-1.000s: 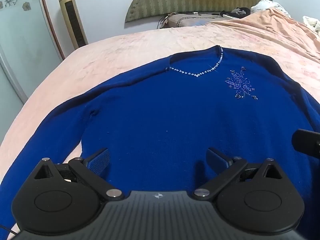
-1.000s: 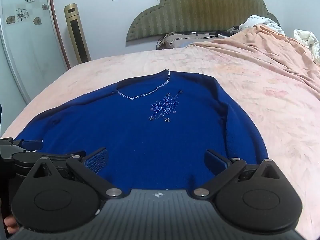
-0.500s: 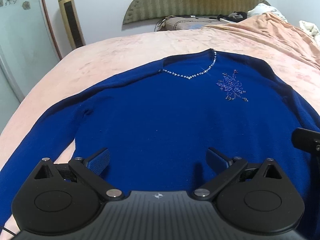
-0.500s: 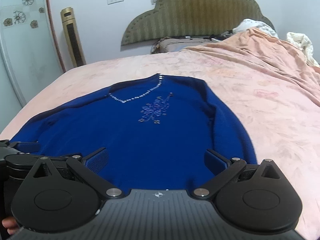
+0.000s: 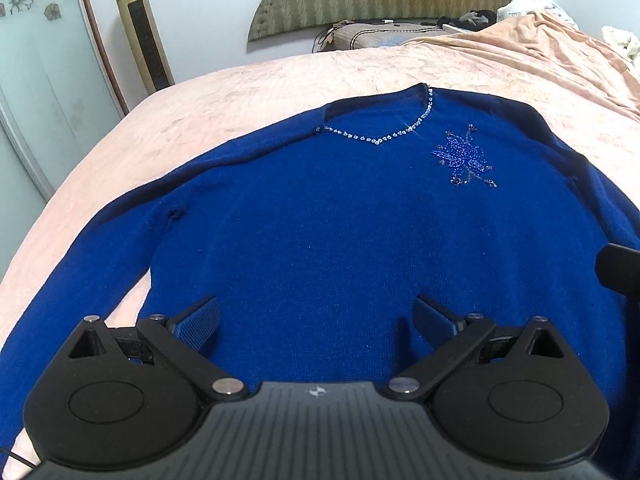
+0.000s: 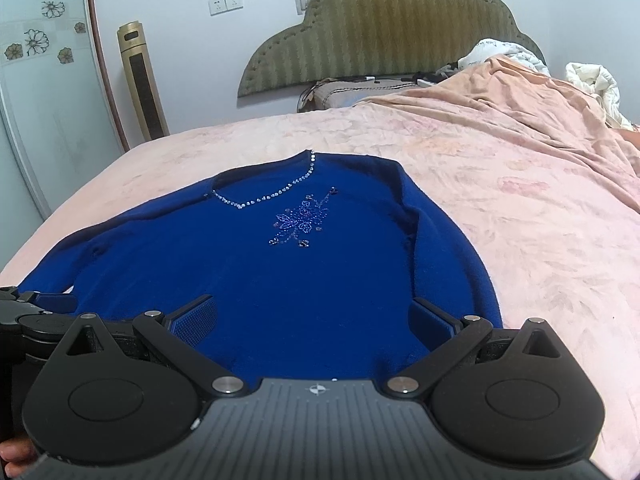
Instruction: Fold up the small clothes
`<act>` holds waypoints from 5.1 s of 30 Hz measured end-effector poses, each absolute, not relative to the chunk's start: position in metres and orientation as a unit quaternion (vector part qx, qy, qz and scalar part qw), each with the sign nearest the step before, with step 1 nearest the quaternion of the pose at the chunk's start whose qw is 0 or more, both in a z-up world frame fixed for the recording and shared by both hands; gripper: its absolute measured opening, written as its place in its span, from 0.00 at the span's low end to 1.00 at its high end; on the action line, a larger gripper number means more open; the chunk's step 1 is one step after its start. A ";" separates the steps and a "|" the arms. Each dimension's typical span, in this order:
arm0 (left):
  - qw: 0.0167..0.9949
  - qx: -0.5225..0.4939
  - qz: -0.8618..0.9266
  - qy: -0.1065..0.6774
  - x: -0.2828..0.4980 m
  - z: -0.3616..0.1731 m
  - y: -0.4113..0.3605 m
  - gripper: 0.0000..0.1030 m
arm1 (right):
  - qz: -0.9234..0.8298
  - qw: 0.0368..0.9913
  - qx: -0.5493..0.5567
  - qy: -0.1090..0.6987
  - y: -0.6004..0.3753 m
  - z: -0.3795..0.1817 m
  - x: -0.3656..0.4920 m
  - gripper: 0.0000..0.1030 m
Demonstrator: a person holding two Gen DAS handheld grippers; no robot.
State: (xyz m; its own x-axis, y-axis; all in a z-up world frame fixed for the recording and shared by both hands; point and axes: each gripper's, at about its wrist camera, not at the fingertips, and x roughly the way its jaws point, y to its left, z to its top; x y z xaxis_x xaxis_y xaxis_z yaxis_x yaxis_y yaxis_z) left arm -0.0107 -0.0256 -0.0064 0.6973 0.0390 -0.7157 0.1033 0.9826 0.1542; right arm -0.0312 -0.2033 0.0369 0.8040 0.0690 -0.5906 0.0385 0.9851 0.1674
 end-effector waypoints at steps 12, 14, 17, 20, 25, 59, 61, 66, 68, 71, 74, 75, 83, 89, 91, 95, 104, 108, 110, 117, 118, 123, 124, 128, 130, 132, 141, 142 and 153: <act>0.917 0.107 -0.013 0.385 -0.014 -0.007 -0.034 1.00 | 0.009 0.946 0.091 0.312 -0.207 0.038 -0.034 1.00; 0.916 0.108 -0.013 0.386 -0.014 -0.007 -0.035 1.00 | 0.009 0.946 0.092 0.312 -0.207 0.038 -0.034 1.00; 0.916 0.108 -0.013 0.385 -0.015 -0.006 -0.035 1.00 | 0.009 0.946 0.092 0.312 -0.207 0.038 -0.035 1.00; 0.916 0.112 -0.013 0.385 -0.015 -0.006 -0.037 1.00 | 0.009 0.946 0.092 0.312 -0.208 0.038 -0.035 1.00; 0.916 0.127 -0.007 0.379 -0.017 -0.006 -0.041 1.00 | 0.014 0.946 0.091 0.312 -0.209 0.037 -0.034 1.00; 0.916 0.104 -0.049 0.383 -0.023 0.000 -0.048 1.00 | -0.009 0.947 0.196 0.253 -0.280 0.015 -0.081 1.00; 0.917 0.101 -0.043 0.383 -0.022 0.000 -0.045 1.00 | -0.001 0.952 0.196 0.234 -0.267 0.011 -0.083 1.00; 0.918 0.089 -0.031 0.384 -0.022 0.002 -0.035 1.00 | -0.006 0.965 0.162 0.207 -0.251 0.007 -0.077 0.99; 0.919 0.088 -0.025 0.383 -0.022 0.002 -0.031 1.00 | -0.016 0.968 0.169 0.185 -0.260 0.007 -0.080 1.00; 0.917 0.076 -0.022 0.391 -0.018 0.000 -0.028 1.00 | -0.046 0.972 0.145 0.178 -0.268 0.006 -0.083 1.00; 0.913 0.071 -0.031 0.401 -0.017 -0.002 -0.030 1.00 | -0.015 0.960 0.197 0.197 -0.271 0.000 -0.077 0.99; 0.913 0.075 -0.034 0.400 -0.018 -0.002 -0.032 1.00 | -0.003 0.957 0.208 0.205 -0.268 -0.003 -0.073 0.99; 0.917 0.091 -0.021 0.387 -0.018 0.002 -0.030 1.00 | -0.048 0.970 0.163 0.176 -0.296 0.019 -0.077 0.95; 0.913 0.089 -0.029 0.398 -0.015 -0.004 -0.036 1.00 | -0.240 0.958 0.121 0.097 -0.399 0.072 -0.105 1.00; 0.912 0.095 -0.037 0.398 -0.016 -0.005 -0.041 1.00 | -0.324 0.939 0.074 0.086 -0.426 0.074 -0.105 1.00; 0.913 0.117 -0.037 0.389 -0.019 -0.006 -0.051 1.00 | -0.358 0.924 0.041 0.125 -0.439 0.063 -0.109 1.00; 0.914 0.135 -0.042 0.381 -0.022 -0.003 -0.055 1.00 | -0.176 0.953 0.012 0.247 -0.386 0.018 -0.085 1.00; 0.914 0.135 -0.038 0.380 -0.020 -0.004 -0.055 1.00 | -0.099 0.947 -0.039 0.303 -0.402 0.014 -0.096 0.98; 0.911 0.133 -0.043 0.388 -0.017 -0.007 -0.058 1.00 | -0.082 0.946 -0.048 0.311 -0.399 0.007 -0.103 0.96; 0.908 0.159 -0.064 0.382 -0.022 -0.009 -0.074 1.00 | -0.086 0.929 -0.063 0.355 -0.400 -0.014 -0.103 0.63; 0.908 0.161 -0.062 0.381 -0.022 -0.009 -0.074 1.00 | -0.091 0.928 -0.073 0.354 -0.397 -0.015 -0.102 0.52; 0.908 0.153 -0.051 0.388 -0.018 -0.010 -0.068 1.00 | -0.122 0.930 -0.029 0.346 -0.412 -0.006 -0.110 0.10; 0.907 0.150 -0.050 0.391 -0.016 -0.010 -0.067 1.00 | -0.133 0.927 -0.021 0.349 -0.418 -0.005 -0.110 0.08; 0.904 0.150 -0.055 0.396 -0.015 -0.011 -0.069 1.00 | -0.163 0.928 0.007 0.334 -0.434 0.003 -0.106 0.02; 0.905 0.154 -0.055 0.393 -0.016 -0.011 -0.070 1.00 | -0.180 0.933 0.015 0.312 -0.445 0.015 -0.100 0.02; 0.905 0.156 -0.055 0.392 -0.017 -0.011 -0.069 1.00 | -0.198 0.933 0.032 0.298 -0.466 0.028 -0.088 0.02; 0.904 0.151 -0.045 0.397 -0.013 -0.012 -0.063 1.00 | -0.356 0.881 0.147 0.273 -0.569 0.025 -0.069 0.53; 0.903 0.151 -0.045 0.399 -0.012 -0.013 -0.063 1.00 | -0.363 0.887 0.150 0.243 -0.567 0.030 -0.081 0.57; 0.902 0.168 -0.055 0.394 -0.015 -0.016 -0.073 1.00 | -0.273 0.899 0.158 0.303 -0.553 -0.002 -0.090 0.71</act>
